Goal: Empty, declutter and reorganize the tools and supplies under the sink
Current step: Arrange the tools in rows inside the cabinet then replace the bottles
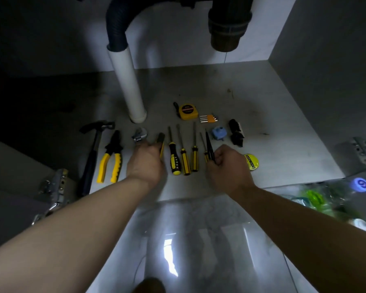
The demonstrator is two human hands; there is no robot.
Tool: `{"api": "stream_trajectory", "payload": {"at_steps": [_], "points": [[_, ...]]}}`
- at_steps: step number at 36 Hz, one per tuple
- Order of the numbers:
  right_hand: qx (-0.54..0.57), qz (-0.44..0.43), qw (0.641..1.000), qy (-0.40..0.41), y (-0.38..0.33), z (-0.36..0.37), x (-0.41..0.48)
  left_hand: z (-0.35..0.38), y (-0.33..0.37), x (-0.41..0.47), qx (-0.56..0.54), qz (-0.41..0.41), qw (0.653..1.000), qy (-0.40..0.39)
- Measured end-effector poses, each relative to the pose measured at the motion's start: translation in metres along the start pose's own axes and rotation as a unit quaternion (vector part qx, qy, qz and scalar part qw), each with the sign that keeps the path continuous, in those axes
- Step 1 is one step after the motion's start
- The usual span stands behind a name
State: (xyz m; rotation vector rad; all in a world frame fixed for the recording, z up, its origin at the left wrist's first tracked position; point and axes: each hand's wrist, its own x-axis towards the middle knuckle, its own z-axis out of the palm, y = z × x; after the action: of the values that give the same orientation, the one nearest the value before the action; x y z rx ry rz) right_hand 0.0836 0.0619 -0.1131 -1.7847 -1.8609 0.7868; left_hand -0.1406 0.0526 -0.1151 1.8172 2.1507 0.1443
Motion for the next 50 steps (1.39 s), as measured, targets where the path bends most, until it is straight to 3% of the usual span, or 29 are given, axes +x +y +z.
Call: {"api": "stream_trajectory", "payload": {"at_steps": [14,19,23,27,31,50], "points": [[0.017,0.012,1.000,0.005,-0.004,0.000,-0.006,0.000,-0.003,-0.001,0.017,-0.050,0.998,0.027],[0.014,0.009,1.000,0.009,-0.005,0.000,-0.006,0.000,-0.004,-0.005,0.017,-0.032,0.998,0.043],[0.008,0.008,1.000,0.012,-0.005,0.000,-0.006,-0.002,0.002,-0.007,0.011,0.027,0.994,0.109],[0.001,0.014,1.000,0.012,-0.006,0.003,-0.006,0.000,0.012,-0.006,-0.020,0.122,0.992,0.020],[-0.011,0.016,1.000,0.007,-0.008,0.007,-0.009,0.007,0.010,-0.006,-0.044,0.120,0.991,-0.038],[-0.141,0.037,0.989,-0.026,-0.023,0.018,0.004,-0.004,-0.003,-0.018,-0.030,0.099,0.995,-0.007]]}}
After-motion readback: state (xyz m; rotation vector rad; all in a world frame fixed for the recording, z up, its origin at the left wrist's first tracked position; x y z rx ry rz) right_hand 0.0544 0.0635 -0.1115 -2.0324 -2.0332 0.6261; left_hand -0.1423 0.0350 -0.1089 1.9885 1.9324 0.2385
